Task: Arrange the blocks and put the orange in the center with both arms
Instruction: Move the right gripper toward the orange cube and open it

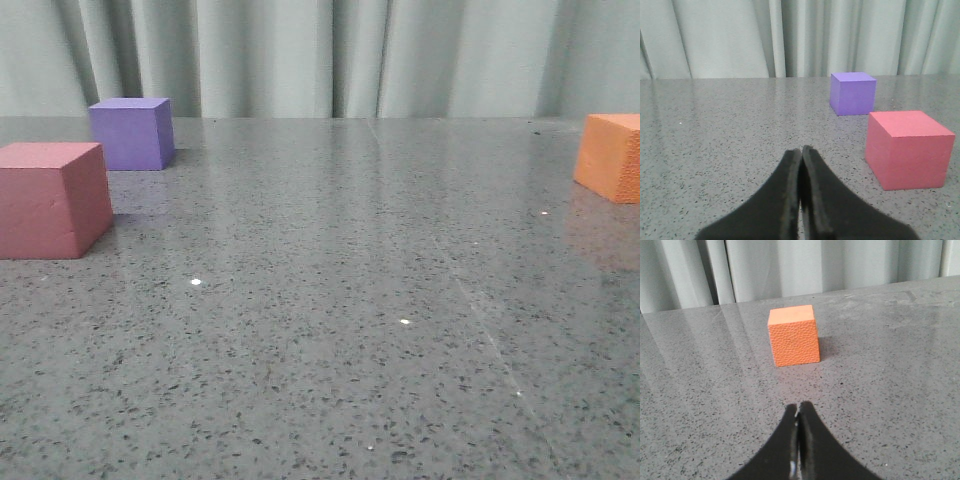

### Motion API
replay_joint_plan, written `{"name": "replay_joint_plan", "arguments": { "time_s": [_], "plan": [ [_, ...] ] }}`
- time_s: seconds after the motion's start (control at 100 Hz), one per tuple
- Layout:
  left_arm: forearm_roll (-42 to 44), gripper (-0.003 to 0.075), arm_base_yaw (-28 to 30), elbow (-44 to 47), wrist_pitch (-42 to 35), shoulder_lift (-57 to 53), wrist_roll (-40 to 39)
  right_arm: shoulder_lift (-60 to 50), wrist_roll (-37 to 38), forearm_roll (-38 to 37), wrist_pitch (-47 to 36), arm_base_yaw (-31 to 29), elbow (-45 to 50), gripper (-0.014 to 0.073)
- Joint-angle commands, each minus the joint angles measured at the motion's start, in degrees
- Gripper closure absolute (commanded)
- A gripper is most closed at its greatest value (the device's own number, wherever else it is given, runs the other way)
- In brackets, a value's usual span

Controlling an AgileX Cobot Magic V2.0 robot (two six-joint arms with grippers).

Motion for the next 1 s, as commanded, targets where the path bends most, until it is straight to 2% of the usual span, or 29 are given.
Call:
{"name": "replay_joint_plan", "arguments": {
  "time_s": [0.0,0.61,0.81,0.88,0.99],
  "plan": [
    [0.0,0.0739,0.1,3.1,-4.2,-1.9,-0.1,-1.1,-0.6,0.1,-4.5,-0.3,-0.8,0.0714],
    [0.0,0.0739,0.1,3.1,-4.2,-1.9,-0.1,-1.1,-0.6,0.1,-4.6,-0.3,-0.8,0.0714],
    [0.0,0.0739,0.1,3.1,-4.2,-1.9,-0.1,-1.1,-0.5,0.1,-14.0,-0.3,-1.7,0.0714],
    [0.0,0.0739,0.1,3.1,-4.2,-1.9,-0.1,-1.0,0.2,0.1,-11.1,-0.3,-4.7,0.0714],
    [0.0,0.0739,0.1,3.1,-4.2,-1.9,-0.1,1.1,0.6,0.1,1.7,-0.3,-12.2,0.0714]
  ]
}}
